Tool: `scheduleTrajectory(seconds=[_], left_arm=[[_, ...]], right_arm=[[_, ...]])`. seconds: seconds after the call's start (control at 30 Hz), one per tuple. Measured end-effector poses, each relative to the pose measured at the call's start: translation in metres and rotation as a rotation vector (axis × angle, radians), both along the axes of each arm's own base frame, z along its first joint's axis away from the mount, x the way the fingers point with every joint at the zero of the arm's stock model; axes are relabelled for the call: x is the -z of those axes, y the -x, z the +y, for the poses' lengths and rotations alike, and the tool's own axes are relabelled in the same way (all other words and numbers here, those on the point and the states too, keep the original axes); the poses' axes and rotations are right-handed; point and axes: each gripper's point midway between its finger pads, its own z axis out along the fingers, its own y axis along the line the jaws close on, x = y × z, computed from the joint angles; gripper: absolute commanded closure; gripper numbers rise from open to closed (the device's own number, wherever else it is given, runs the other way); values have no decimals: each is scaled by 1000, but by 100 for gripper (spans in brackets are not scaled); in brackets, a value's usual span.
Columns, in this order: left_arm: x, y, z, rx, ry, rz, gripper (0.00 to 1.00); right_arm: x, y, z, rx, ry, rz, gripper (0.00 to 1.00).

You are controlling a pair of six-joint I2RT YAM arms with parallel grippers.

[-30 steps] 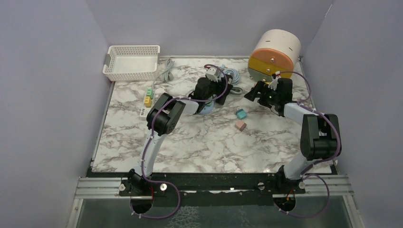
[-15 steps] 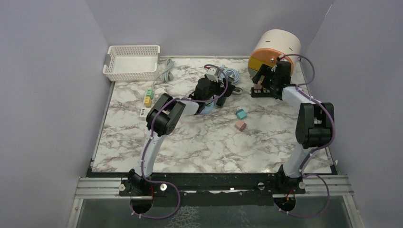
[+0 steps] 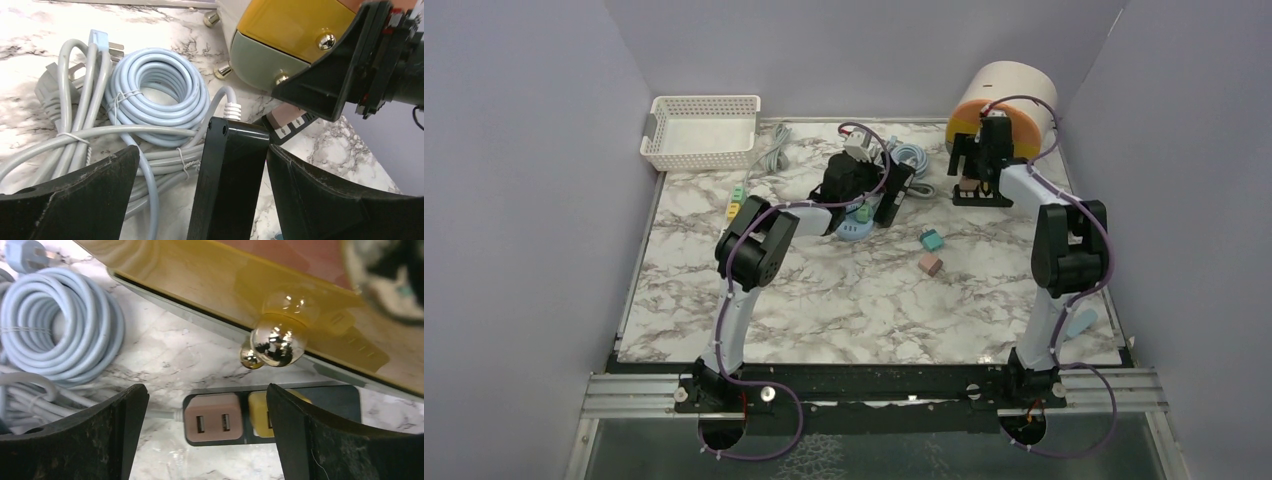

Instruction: Pull the plug off the socket

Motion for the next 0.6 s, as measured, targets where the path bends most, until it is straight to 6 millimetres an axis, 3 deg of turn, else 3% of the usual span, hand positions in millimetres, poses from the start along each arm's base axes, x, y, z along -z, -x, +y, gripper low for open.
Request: scheduleTrajectory(seconds=[0.3, 0.6], left_arm=[[-7, 2, 3, 49, 30, 14, 1], [-34, 1, -9, 117, 78, -15, 1]], right_arm=[[14, -14, 1, -220, 173, 32, 4], [30, -2, -1, -495, 248, 78, 6]])
